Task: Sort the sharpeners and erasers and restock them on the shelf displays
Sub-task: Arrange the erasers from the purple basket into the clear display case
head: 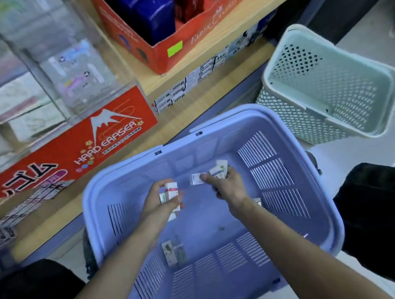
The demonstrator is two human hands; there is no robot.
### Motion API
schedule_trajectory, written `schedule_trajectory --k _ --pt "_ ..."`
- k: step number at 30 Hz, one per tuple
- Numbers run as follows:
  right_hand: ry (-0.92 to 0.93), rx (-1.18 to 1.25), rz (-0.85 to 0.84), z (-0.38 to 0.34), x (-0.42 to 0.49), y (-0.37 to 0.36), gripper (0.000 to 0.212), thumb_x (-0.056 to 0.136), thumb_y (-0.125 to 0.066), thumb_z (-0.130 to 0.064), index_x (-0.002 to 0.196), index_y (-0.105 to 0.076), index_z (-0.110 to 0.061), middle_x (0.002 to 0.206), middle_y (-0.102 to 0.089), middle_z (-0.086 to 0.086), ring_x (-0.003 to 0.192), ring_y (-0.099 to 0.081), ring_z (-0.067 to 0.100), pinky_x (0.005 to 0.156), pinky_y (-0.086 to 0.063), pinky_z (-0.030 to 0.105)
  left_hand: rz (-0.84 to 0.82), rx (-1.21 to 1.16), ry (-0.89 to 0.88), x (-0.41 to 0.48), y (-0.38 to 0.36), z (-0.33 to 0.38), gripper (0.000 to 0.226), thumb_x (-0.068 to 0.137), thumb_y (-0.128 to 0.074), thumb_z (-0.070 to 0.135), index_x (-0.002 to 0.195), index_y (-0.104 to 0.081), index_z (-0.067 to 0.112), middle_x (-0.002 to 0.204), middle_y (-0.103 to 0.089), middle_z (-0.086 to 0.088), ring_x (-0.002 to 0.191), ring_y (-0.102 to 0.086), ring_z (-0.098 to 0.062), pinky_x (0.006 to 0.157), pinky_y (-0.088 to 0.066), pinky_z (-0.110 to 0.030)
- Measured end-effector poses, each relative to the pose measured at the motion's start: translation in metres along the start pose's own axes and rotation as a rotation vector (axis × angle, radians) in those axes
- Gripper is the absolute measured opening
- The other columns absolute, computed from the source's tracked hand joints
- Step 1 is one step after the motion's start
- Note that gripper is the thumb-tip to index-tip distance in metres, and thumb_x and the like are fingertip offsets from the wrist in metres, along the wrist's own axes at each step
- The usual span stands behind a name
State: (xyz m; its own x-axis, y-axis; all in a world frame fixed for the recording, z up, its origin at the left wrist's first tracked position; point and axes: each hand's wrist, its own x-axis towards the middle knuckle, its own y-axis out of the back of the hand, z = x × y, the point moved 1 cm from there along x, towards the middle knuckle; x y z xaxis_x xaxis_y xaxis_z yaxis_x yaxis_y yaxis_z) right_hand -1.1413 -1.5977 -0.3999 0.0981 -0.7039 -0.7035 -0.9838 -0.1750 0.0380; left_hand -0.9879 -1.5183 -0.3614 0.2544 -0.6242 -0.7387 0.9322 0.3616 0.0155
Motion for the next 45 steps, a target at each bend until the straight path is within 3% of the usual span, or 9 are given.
schedule_trajectory --k 6,8,12,24,28,32,36,40,45 --pt "0.181 -0.055 -0.196 -0.060 -0.076 0.005 0.032 0.079 -0.073 -0.005 0.076 -0.043 -0.016 0.055 -0.040 -0.007 0.045 -0.031 0.008 0.041 -0.025 0.021 -0.121 0.014 -0.127 -0.050 0.002 0.039 0.030 0.088 -0.058 0.000 0.100 -0.060 0.027 0.076 -0.057 -0.001 0.054 -0.055 -0.009 0.053 -0.046 -0.021" --pt "0.238 -0.062 -0.204 -0.078 -0.101 0.004 0.028 0.080 -0.073 -0.006 0.081 -0.047 -0.016 0.056 -0.041 -0.007 0.046 -0.031 0.008 0.040 -0.026 0.020 -0.141 0.019 -0.187 -0.073 0.011 0.053 0.023 0.083 -0.070 0.013 0.101 -0.060 0.023 0.074 -0.056 0.002 0.057 -0.053 -0.011 0.057 -0.045 -0.024" --pt "0.336 -0.117 -0.190 -0.109 -0.149 -0.002 0.023 0.080 -0.073 -0.009 0.078 -0.052 -0.016 0.054 -0.043 -0.009 0.047 -0.032 0.009 0.042 -0.027 0.020 -0.160 -0.003 -0.272 -0.117 0.034 0.078 0.047 0.058 -0.079 0.037 0.099 -0.060 0.021 0.065 -0.057 0.009 0.056 -0.052 -0.012 0.056 -0.043 -0.026" --pt "0.538 -0.127 -0.274 -0.163 -0.242 -0.061 0.022 0.082 -0.070 -0.008 0.069 -0.053 -0.016 0.047 -0.042 -0.009 0.043 -0.032 0.010 0.042 -0.028 0.021 -0.104 -0.076 -0.410 -0.200 0.078 0.139 0.019 0.077 -0.074 0.006 0.085 -0.060 0.014 0.058 -0.056 0.004 0.043 -0.044 -0.010 0.041 -0.037 -0.017" --pt "0.664 -0.152 -0.217 -0.186 -0.247 -0.068 0.004 0.083 -0.069 -0.009 0.082 -0.065 -0.011 0.055 -0.056 -0.003 0.050 -0.049 0.013 0.047 -0.040 0.026 -0.009 -0.141 -0.389 -0.209 0.103 0.163 0.022 0.075 -0.075 0.007 0.092 -0.061 0.010 0.060 -0.058 0.001 0.043 -0.045 -0.011 0.041 -0.040 -0.020" --pt "0.809 -0.269 -0.260 -0.208 -0.244 -0.075 0.027 0.082 -0.068 -0.002 0.101 -0.069 -0.021 0.076 -0.066 -0.020 0.062 -0.055 -0.003 0.059 -0.044 0.013 0.036 -0.134 -0.427 -0.208 0.121 0.184 0.022 0.076 -0.075 0.009 0.094 -0.064 0.012 0.065 -0.063 0.001 0.046 -0.049 -0.011 0.042 -0.044 -0.020" --pt "0.973 -0.538 -0.359 -0.226 -0.234 -0.086 0.040 0.081 -0.072 -0.008 0.111 -0.062 -0.032 0.122 -0.058 -0.015 0.112 -0.050 -0.010 0.092 -0.037 0.006 0.023 -0.106 -0.433 -0.199 0.123 0.193 0.023 0.076 -0.075 0.014 0.097 -0.064 0.014 0.069 -0.064 0.000 0.051 -0.050 -0.011 0.049 -0.046 -0.024" --pt "1.093 -0.725 -0.341 -0.234 -0.213 -0.094 0.036 0.080 -0.073 -0.010 0.114 -0.065 -0.015 0.110 -0.054 -0.010 0.102 -0.051 -0.006 0.086 -0.035 0.004 -0.012 -0.145 -0.422 -0.187 0.115 0.200 0.018 0.077 -0.074 0.015 0.091 -0.064 0.018 0.059 -0.064 0.009 0.048 -0.052 -0.005 0.047 -0.046 -0.020" --pt "1.059 -0.707 -0.309 -0.250 -0.181 -0.086 0.030 0.079 -0.073 -0.006 0.103 -0.064 -0.021 0.102 -0.055 -0.014 0.090 -0.053 -0.009 0.077 -0.036 0.003 0.043 -0.128 -0.416 -0.172 0.113 0.208 0.015 0.079 -0.072 0.024 0.090 -0.066 0.017 0.071 -0.067 0.001 0.050 -0.054 -0.007 0.051 -0.047 -0.022"
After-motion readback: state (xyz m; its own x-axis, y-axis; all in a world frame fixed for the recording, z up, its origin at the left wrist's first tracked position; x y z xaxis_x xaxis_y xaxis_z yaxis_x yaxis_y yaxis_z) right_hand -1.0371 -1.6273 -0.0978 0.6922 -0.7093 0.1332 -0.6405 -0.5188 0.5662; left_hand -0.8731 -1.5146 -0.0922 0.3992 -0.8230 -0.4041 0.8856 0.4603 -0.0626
